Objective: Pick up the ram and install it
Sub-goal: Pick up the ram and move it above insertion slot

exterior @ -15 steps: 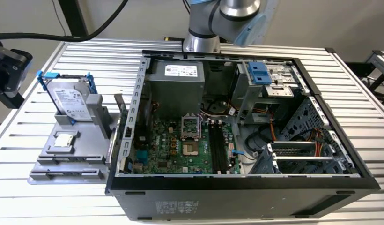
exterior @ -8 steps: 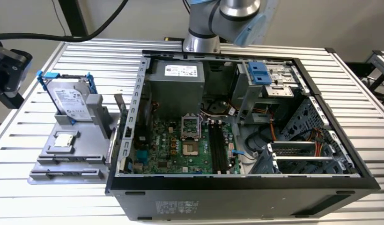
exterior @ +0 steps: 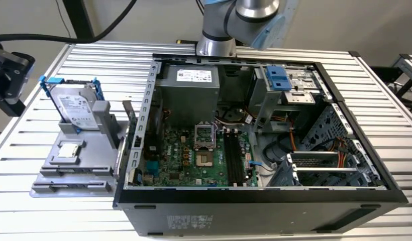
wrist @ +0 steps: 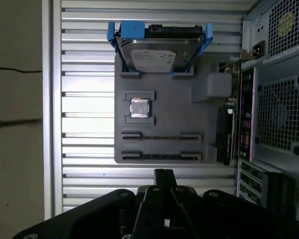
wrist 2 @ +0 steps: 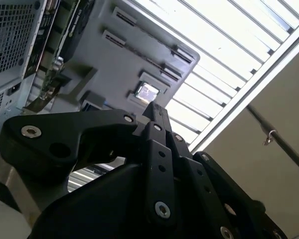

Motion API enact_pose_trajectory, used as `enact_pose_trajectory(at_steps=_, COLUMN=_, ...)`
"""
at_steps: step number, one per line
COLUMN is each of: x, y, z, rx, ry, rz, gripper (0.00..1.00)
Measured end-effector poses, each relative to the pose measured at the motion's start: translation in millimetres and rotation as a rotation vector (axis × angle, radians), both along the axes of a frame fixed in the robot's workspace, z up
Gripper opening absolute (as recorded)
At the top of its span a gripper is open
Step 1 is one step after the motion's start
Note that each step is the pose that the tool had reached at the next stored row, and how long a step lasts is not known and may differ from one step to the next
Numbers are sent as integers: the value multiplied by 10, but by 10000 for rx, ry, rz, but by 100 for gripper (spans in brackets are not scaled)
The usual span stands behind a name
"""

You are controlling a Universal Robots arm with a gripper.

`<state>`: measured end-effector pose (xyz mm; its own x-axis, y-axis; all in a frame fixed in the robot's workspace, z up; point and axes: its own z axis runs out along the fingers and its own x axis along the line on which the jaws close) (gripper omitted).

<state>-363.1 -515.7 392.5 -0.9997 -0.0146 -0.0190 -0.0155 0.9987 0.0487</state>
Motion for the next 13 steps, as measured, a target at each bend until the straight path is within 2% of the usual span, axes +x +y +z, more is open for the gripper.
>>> enact_pose_trajectory(at_steps=6, x=0, y=0, z=0, rx=0, ry=0, rz=753, gripper=0)
enact_pose_trajectory(at_steps=13, x=0, y=0, z=0, rx=0, ry=0, rz=1945, gripper=0)
